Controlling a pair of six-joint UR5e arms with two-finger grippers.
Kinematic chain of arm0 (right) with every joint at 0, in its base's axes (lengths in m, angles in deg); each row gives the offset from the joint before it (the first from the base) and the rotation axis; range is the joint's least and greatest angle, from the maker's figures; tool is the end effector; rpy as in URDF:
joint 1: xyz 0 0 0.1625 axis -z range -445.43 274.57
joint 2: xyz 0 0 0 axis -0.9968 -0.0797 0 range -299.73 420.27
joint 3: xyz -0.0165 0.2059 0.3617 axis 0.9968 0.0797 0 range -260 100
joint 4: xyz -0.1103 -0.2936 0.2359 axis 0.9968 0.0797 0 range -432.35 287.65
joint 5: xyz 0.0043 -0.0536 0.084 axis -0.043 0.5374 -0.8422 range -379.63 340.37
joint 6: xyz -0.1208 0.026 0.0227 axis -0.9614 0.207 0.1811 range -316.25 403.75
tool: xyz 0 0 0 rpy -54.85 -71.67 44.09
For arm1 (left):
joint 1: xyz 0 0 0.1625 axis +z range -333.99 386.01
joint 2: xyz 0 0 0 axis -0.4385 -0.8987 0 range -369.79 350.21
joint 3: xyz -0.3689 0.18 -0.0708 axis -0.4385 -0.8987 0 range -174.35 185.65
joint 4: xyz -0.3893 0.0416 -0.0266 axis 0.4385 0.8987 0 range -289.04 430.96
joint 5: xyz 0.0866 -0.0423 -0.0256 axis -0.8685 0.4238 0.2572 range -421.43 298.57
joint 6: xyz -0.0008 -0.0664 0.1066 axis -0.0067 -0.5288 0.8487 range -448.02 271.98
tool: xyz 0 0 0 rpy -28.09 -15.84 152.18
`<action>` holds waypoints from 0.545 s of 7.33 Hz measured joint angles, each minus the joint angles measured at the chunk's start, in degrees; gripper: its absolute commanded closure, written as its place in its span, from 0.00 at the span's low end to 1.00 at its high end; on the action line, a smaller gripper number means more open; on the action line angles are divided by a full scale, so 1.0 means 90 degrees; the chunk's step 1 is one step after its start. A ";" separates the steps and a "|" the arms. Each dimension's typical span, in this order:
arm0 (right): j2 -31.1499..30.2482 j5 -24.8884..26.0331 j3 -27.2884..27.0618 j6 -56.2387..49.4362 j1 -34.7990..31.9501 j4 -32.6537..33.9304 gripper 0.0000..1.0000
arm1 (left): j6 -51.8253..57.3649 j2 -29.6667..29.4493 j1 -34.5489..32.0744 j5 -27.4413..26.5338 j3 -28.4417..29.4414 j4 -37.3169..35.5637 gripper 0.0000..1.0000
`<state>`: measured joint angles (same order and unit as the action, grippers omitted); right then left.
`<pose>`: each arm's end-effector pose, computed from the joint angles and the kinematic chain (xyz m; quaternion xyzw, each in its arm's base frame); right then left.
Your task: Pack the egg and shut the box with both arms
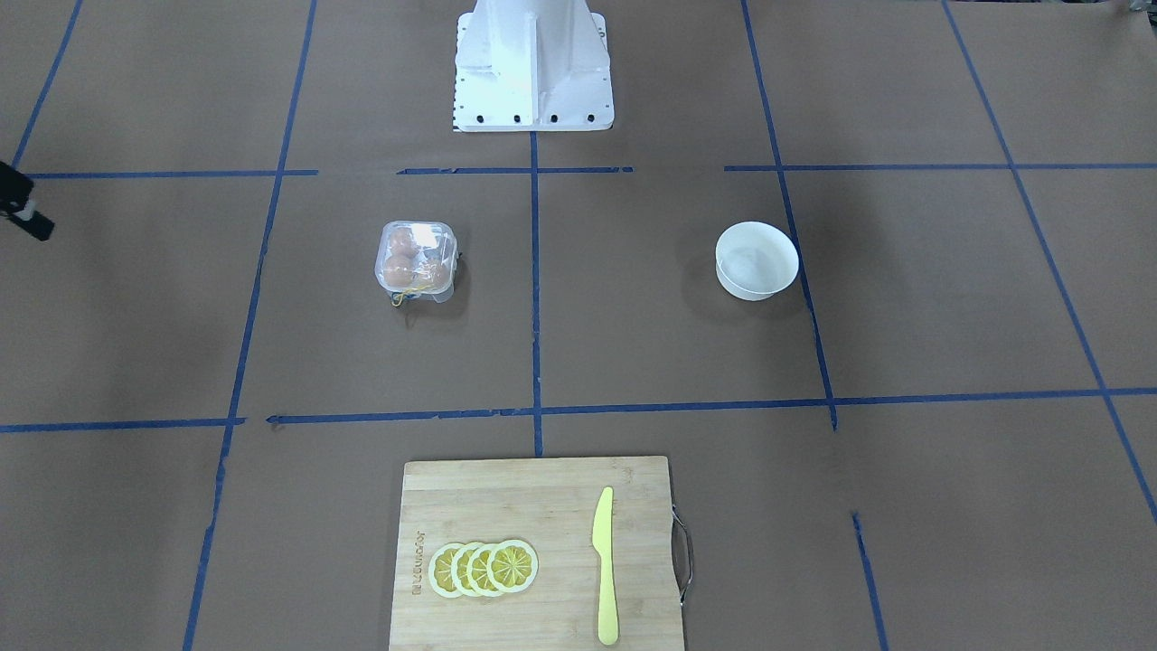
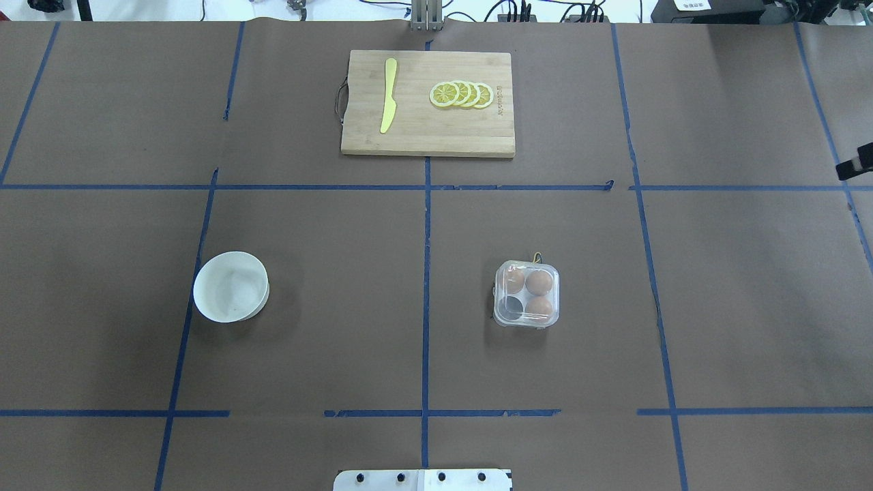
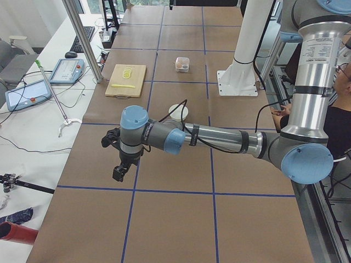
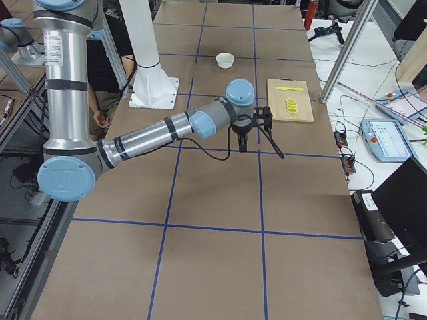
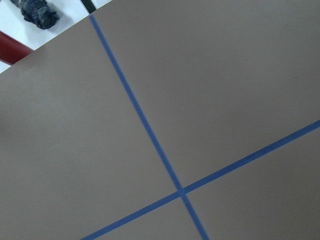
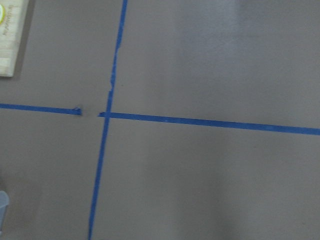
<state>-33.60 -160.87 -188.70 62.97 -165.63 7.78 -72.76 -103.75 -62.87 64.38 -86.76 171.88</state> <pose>-0.0421 -0.4515 0.5134 0.0808 -0.4572 -0.0199 0.8854 -0.0496 -0.5222 0.6047 0.1794 0.2841 0.1798 0.9246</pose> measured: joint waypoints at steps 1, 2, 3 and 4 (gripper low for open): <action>-0.0076 0.0067 0.0311 -0.0921 -0.0417 0.0422 0.00 | 0.0050 0.0024 -0.0043 0.0156 0.0026 -0.0185 0.00; -0.0090 0.0210 0.0527 -0.1604 -0.0682 0.0893 0.00 | 0.0065 0.0076 -0.0083 0.0285 0.0023 -0.0401 0.00; -0.0091 0.0328 0.0626 -0.1952 -0.0794 0.1192 0.00 | 0.0067 0.0172 -0.0126 0.0389 0.0009 -0.0548 0.00; -0.0094 0.0369 0.0677 -0.2085 -0.0836 0.1318 0.00 | 0.0067 0.0272 -0.0169 0.0447 -0.0031 -0.0601 0.00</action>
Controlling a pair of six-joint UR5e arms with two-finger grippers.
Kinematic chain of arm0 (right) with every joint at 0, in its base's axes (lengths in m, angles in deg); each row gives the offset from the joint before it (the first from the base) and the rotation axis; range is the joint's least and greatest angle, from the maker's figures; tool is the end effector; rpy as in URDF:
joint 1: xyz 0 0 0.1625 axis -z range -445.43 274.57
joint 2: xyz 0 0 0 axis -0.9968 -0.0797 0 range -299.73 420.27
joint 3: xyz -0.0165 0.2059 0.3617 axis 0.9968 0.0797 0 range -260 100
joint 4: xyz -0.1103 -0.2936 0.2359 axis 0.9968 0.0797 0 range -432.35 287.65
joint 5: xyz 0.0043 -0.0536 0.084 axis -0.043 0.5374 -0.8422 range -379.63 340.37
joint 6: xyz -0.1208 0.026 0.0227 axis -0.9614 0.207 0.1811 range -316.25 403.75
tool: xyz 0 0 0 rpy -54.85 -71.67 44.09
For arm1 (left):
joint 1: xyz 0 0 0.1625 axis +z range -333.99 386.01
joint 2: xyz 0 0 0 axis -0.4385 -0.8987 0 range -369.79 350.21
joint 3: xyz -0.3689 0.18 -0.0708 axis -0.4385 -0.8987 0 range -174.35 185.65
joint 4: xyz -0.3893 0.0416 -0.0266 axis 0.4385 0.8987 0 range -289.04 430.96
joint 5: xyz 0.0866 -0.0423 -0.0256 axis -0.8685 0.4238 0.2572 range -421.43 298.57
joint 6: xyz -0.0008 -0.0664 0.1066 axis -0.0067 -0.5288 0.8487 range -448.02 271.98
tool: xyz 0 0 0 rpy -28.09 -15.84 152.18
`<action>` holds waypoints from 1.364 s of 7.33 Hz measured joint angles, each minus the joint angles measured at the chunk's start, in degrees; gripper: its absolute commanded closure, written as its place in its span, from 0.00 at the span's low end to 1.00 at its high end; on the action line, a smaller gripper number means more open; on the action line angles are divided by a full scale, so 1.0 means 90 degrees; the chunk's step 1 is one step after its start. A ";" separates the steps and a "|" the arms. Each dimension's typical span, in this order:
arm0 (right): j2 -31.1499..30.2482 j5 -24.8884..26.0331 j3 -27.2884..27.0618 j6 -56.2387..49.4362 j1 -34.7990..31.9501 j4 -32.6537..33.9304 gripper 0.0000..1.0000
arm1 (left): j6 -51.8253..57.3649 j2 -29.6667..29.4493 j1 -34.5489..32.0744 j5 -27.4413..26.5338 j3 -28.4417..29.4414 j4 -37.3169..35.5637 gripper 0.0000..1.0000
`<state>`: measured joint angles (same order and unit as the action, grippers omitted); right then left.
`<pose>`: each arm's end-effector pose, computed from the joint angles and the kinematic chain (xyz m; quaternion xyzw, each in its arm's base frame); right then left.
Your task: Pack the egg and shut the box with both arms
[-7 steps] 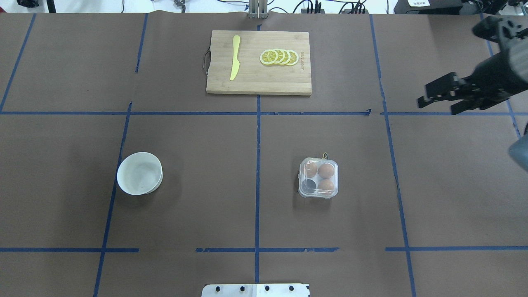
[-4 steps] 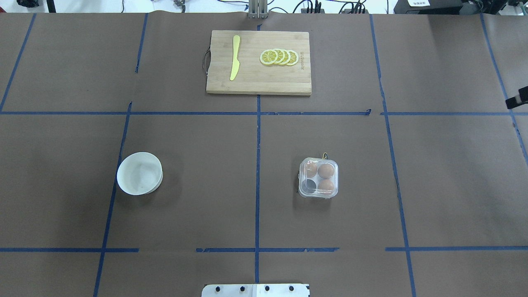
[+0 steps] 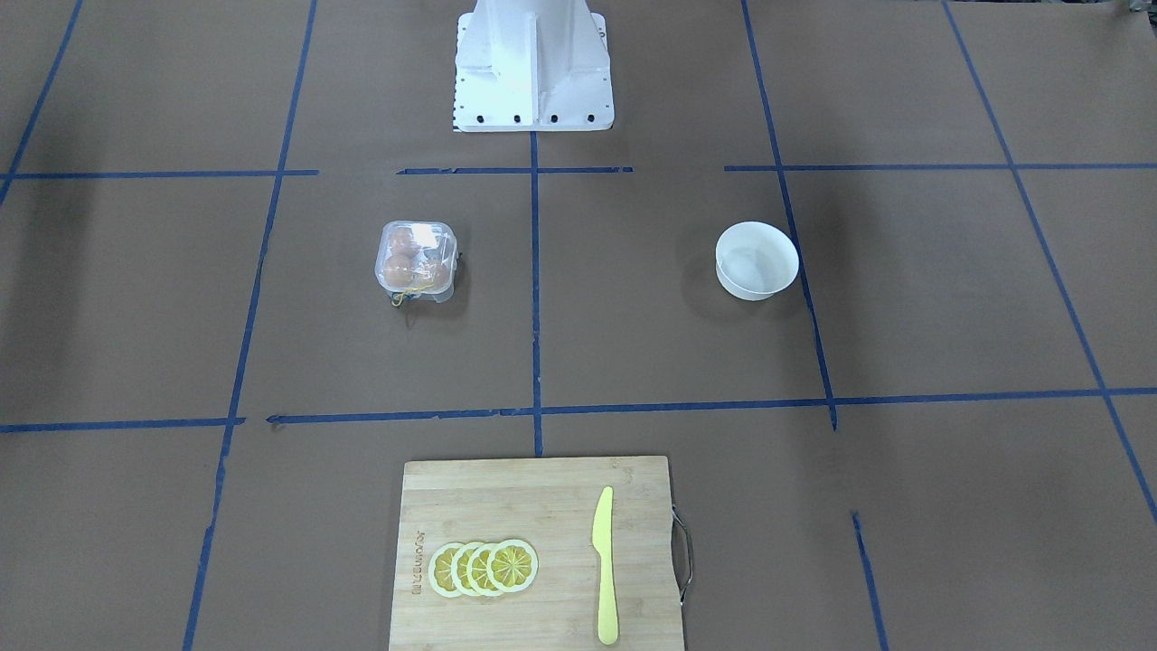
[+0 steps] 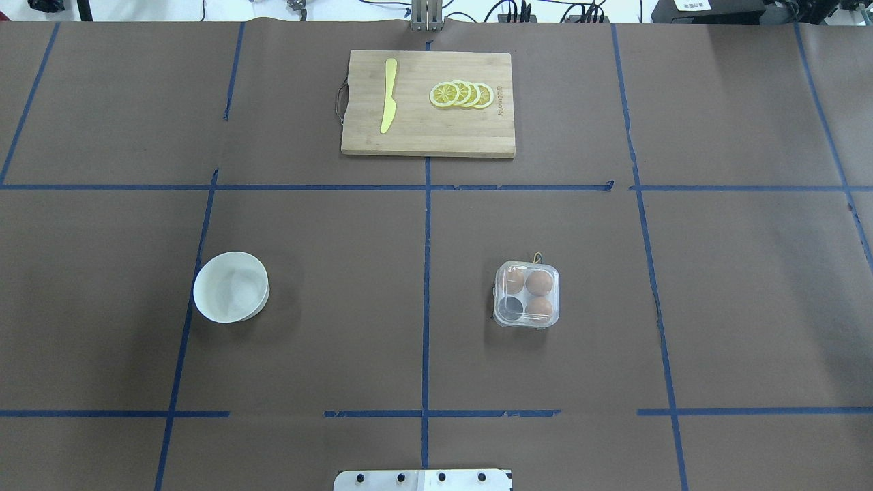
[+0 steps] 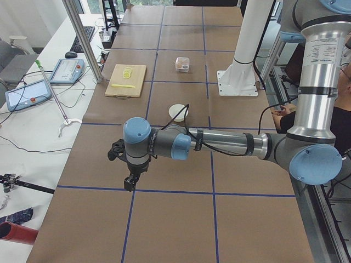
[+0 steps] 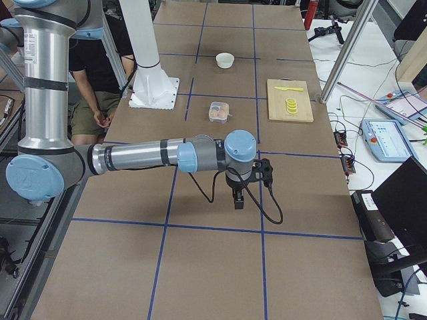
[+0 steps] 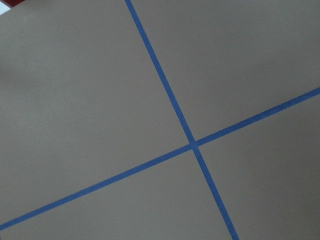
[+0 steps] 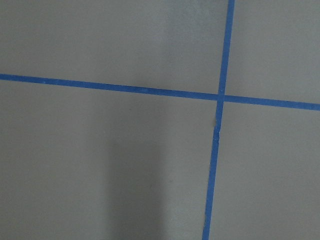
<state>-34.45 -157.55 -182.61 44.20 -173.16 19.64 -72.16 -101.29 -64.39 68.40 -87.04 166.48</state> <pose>0.0227 -0.4404 0.6005 0.0373 -0.4066 -0.0355 0.9122 -0.0563 -0.4932 0.6301 0.1268 0.3248 0.1546 0.9244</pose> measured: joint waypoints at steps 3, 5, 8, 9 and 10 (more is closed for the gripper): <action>-0.0028 0.0042 0.0098 -0.0064 -0.0026 0.0064 0.00 | -0.0011 0.0324 -0.0232 0.0023 -0.0173 -0.0044 0.00; -0.0060 0.0076 0.0044 -0.0035 -0.0027 0.0046 0.00 | -0.0136 0.0404 -0.0263 0.0032 -0.0175 -0.0084 0.00; -0.0136 0.0519 0.0012 -0.0029 -0.0016 0.0012 0.00 | -0.0404 0.0361 -0.0259 0.0043 -0.0182 -0.0741 0.00; -0.0117 0.0560 0.0005 -0.0031 -0.0016 0.0010 0.00 | -0.0830 0.0371 -0.0242 0.0048 -0.0185 -0.0844 0.00; -0.0090 0.0516 -0.0006 -0.0021 -0.0015 0.0018 0.00 | -0.1311 0.0398 -0.0214 0.0055 -0.0181 -0.0850 0.00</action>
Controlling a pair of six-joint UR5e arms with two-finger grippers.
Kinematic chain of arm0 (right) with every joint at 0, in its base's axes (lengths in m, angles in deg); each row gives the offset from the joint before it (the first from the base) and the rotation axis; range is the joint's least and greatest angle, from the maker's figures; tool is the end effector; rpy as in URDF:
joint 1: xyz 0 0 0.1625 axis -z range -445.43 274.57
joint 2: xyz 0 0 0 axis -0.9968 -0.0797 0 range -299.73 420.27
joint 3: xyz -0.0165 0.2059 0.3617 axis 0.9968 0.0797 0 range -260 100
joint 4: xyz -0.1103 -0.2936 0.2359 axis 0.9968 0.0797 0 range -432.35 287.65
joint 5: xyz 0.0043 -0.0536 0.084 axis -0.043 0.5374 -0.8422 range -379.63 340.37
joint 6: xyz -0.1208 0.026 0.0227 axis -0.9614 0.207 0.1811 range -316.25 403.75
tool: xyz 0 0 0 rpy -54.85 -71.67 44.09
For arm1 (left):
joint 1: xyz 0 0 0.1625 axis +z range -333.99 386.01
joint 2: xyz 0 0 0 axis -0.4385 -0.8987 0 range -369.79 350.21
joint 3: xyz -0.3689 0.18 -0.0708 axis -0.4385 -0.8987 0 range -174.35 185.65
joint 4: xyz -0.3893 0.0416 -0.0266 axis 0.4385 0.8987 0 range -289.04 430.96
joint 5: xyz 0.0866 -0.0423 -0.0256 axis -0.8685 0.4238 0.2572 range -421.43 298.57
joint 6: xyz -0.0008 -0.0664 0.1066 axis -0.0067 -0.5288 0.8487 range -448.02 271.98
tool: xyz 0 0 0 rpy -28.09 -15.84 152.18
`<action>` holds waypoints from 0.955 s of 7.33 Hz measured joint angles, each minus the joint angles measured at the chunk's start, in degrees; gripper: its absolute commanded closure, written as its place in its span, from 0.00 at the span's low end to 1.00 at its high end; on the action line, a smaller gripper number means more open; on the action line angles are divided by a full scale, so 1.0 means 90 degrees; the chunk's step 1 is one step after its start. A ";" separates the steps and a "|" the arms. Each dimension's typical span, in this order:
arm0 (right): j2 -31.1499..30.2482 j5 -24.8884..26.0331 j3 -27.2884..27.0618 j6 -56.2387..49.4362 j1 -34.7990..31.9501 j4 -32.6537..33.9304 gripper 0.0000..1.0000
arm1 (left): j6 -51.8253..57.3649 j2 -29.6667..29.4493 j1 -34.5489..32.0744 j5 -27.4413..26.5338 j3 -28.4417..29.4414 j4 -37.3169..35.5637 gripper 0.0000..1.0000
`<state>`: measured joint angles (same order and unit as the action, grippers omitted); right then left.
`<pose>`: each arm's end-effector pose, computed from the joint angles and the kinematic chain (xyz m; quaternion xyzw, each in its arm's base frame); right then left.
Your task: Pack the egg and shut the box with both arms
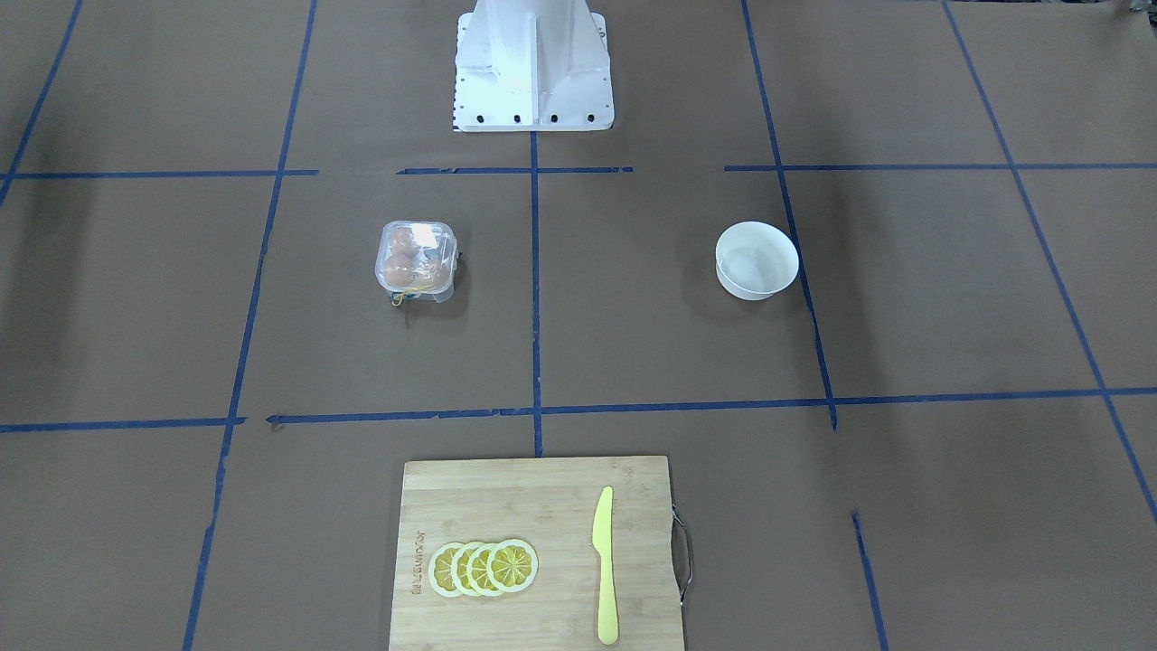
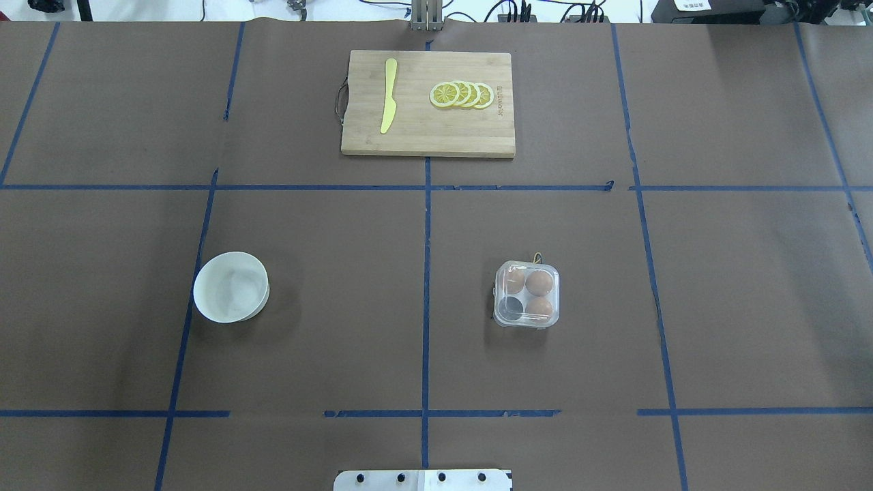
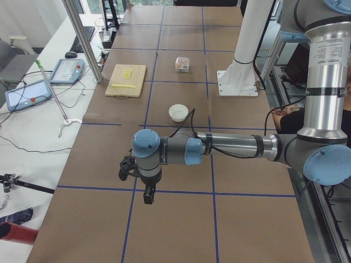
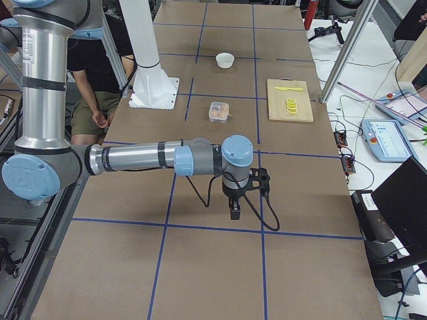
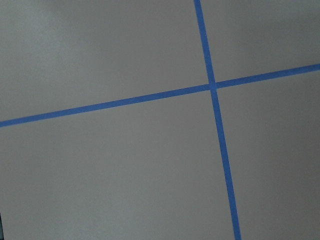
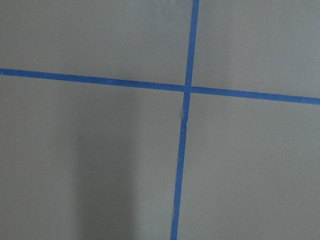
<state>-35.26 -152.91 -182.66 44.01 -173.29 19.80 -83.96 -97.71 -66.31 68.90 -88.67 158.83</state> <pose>0.0310 -0.4348 0.6137 0.0326 -0.3692 -0.0313 0.9283 -0.0704 -0.4512 0.6599 0.0201 0.3442 0.0146 0.9386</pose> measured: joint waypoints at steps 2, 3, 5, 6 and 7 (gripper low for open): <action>0.0015 -0.0185 -0.0021 0.0024 0.0004 0.0021 0.00 | -0.0296 0.0063 0.0122 0.0059 0.0016 -0.0003 0.00; 0.0018 -0.0225 -0.0033 0.0028 0.0003 0.0020 0.00 | -0.0328 0.0084 0.0233 0.0102 0.0015 0.0009 0.00; 0.0019 -0.0244 -0.0121 0.0030 0.0000 0.0017 0.00 | -0.0334 0.0099 0.0433 0.0251 -0.0043 0.0194 0.00; 0.0019 -0.0244 -0.0172 0.0030 -0.0002 0.0021 0.00 | -0.0174 0.0093 0.0473 0.0280 -0.0079 0.0309 0.00; 0.0019 -0.0246 -0.0202 0.0030 0.0000 0.0024 0.00 | 0.0386 0.0098 0.0490 0.0292 -0.0100 0.0452 0.00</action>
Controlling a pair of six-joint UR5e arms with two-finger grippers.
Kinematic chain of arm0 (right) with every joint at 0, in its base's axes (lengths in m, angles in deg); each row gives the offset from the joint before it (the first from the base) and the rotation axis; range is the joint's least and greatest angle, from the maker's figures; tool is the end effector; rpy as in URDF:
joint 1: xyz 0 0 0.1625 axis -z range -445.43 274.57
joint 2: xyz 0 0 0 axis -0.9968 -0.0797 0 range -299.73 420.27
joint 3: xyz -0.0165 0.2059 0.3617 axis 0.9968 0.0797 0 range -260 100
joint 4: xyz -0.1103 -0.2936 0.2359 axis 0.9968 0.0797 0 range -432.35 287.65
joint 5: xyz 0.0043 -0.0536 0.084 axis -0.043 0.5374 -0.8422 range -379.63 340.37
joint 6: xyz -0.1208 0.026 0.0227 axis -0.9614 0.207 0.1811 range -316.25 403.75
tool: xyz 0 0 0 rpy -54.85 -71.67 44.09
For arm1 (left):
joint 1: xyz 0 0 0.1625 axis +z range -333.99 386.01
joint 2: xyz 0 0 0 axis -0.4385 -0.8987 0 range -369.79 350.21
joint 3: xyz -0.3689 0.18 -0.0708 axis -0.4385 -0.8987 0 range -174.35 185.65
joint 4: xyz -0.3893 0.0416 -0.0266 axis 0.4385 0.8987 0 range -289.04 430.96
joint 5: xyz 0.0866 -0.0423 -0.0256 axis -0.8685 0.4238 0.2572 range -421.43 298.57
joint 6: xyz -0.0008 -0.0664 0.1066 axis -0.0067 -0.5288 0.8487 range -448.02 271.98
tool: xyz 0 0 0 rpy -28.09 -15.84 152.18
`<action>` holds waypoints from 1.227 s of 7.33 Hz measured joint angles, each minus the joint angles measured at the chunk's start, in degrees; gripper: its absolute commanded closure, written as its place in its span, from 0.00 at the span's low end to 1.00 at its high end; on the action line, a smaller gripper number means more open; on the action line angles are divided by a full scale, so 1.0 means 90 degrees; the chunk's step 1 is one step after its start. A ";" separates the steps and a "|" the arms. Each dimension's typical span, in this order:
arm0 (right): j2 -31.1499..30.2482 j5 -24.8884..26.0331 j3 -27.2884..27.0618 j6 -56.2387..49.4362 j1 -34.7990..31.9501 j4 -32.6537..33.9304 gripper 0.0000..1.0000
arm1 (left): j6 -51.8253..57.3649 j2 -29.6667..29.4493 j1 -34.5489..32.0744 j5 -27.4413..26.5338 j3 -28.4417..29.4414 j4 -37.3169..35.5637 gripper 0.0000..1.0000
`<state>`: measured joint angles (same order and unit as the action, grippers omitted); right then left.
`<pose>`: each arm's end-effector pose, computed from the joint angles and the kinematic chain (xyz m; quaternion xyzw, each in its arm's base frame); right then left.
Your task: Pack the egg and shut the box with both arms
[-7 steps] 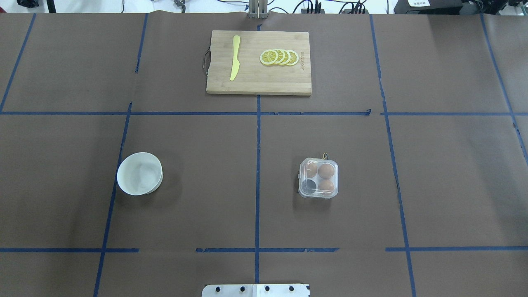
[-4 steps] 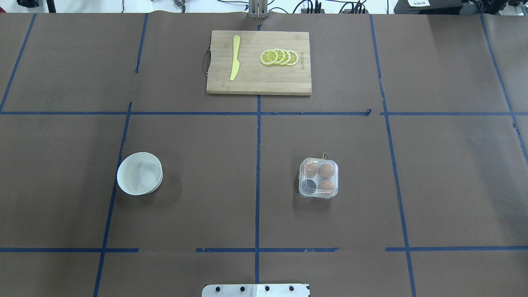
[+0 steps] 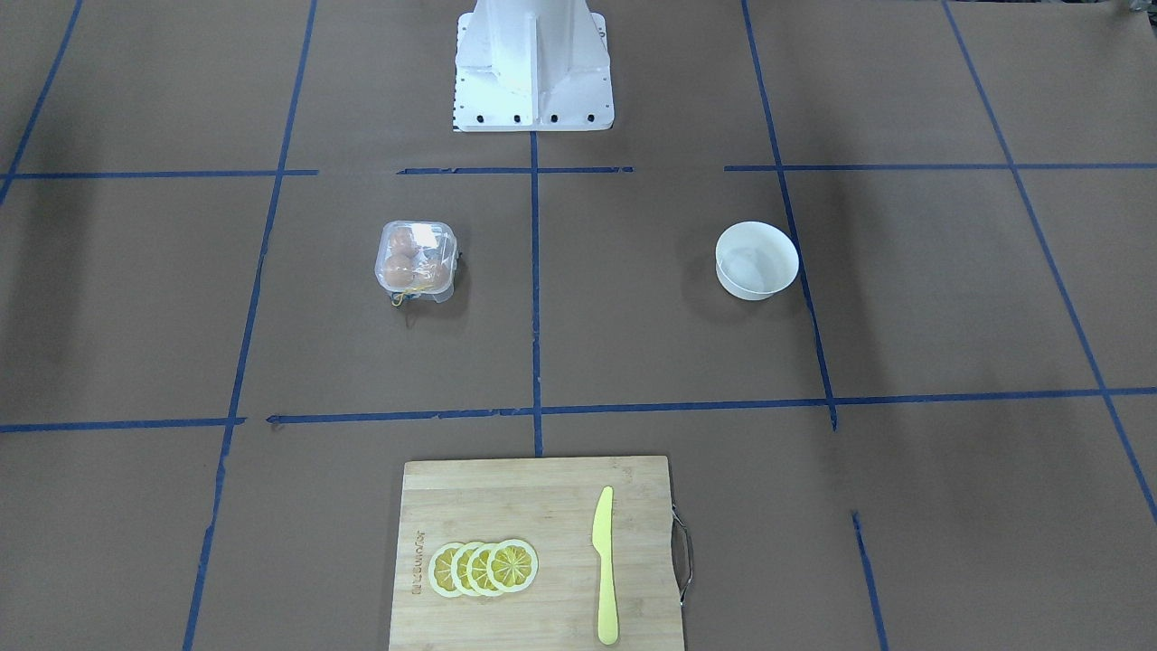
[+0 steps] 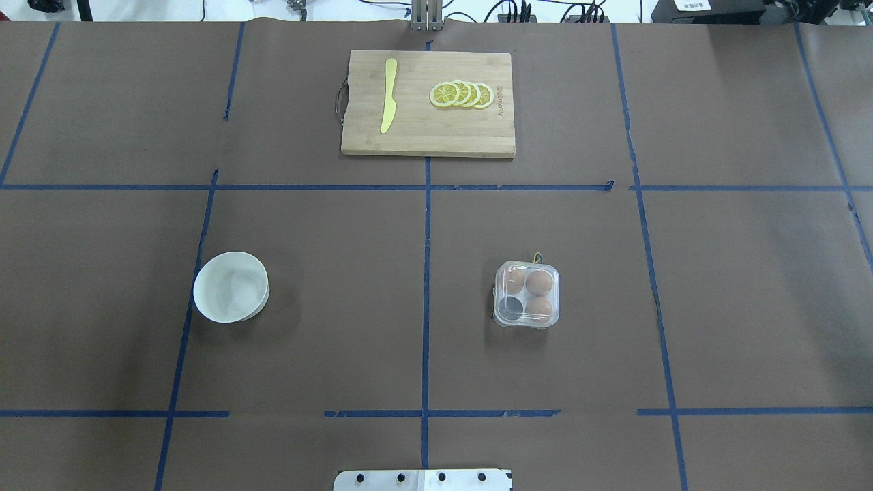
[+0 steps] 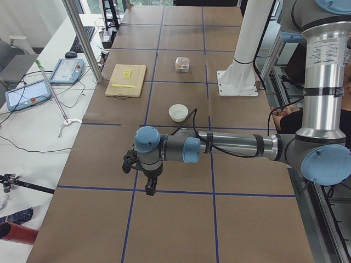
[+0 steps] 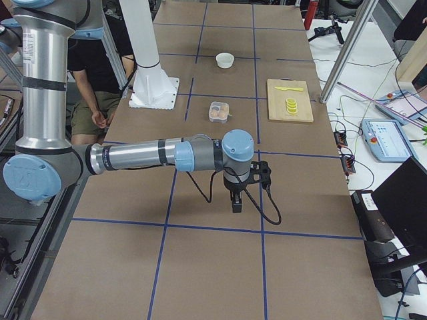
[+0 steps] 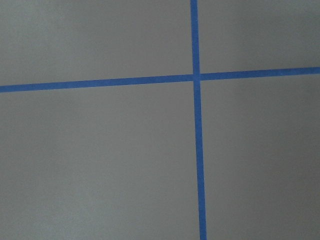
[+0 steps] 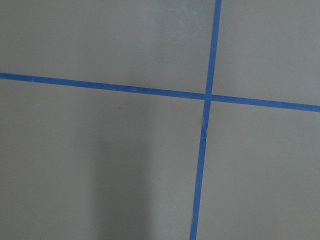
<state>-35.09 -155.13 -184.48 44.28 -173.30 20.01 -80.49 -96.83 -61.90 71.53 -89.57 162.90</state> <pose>0.0276 -0.4362 0.5944 0.0453 -0.3872 -0.0357 0.9202 -0.0312 -0.4550 0.6483 0.0514 0.3639 0.0914 0.9255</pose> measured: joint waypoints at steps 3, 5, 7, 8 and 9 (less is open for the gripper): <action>0.0000 -0.0009 -0.0013 0.0008 0.0007 0.0001 0.00 | 0.0971 -0.0055 0.0003 0.0015 0.0079 0.0173 0.00; 0.0000 -0.0010 -0.0013 0.0010 0.0007 -0.0005 0.00 | 0.1035 -0.0111 0.0003 0.0009 0.0109 0.0178 0.00; -0.0001 -0.0030 -0.0013 0.0010 0.0007 0.0000 0.00 | 0.1023 -0.0126 0.0003 0.0009 0.0111 0.0160 0.00; -0.0005 -0.0060 -0.0011 0.0010 0.0008 0.0007 0.00 | 0.0951 -0.0133 0.0003 0.0016 0.0110 0.0157 0.00; -0.0011 -0.0092 -0.0007 0.0010 0.0007 0.0012 0.00 | 0.0654 -0.0138 0.0003 0.0018 0.0095 0.0163 0.00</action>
<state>-35.19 -155.96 -184.54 44.37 -173.23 20.12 -74.61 -98.08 -61.88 71.69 -88.71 164.36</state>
